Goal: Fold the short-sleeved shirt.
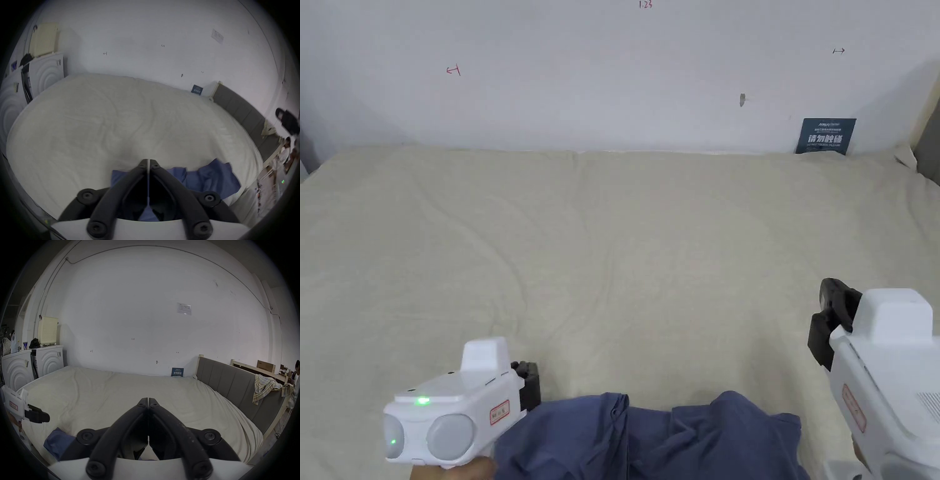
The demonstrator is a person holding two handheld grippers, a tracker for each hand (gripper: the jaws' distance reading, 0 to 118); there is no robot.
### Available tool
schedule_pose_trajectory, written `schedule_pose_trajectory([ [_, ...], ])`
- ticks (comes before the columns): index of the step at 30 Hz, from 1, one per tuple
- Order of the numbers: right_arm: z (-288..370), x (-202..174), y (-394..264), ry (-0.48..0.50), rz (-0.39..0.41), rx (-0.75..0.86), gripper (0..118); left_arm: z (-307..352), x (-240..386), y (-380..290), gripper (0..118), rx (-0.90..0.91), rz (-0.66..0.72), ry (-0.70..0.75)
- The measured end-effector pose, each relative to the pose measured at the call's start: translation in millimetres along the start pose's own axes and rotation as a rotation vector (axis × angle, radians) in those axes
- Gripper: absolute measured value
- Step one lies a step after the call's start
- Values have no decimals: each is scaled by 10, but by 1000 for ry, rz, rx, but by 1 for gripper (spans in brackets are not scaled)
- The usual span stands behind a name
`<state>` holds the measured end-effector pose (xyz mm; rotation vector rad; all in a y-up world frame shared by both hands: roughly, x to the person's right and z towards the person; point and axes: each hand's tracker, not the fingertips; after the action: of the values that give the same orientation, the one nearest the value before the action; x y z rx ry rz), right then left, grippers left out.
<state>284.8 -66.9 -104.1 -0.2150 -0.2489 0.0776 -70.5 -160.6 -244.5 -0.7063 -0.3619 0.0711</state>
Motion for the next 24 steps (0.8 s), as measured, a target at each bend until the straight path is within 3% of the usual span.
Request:
schedule_pose_trajectory([
  [7,4,-26,-33,3,-3,-12,2,-297,23,-526,0,-123,-111,26],
  [15,-9,44,-86,-8,-3,-35,2,-533,495,-915,0,-256,-99,-118],
  [24,4,161,-135,-42,6,-58,2,-769,935,-1041,0,-253,-163,-99],
])
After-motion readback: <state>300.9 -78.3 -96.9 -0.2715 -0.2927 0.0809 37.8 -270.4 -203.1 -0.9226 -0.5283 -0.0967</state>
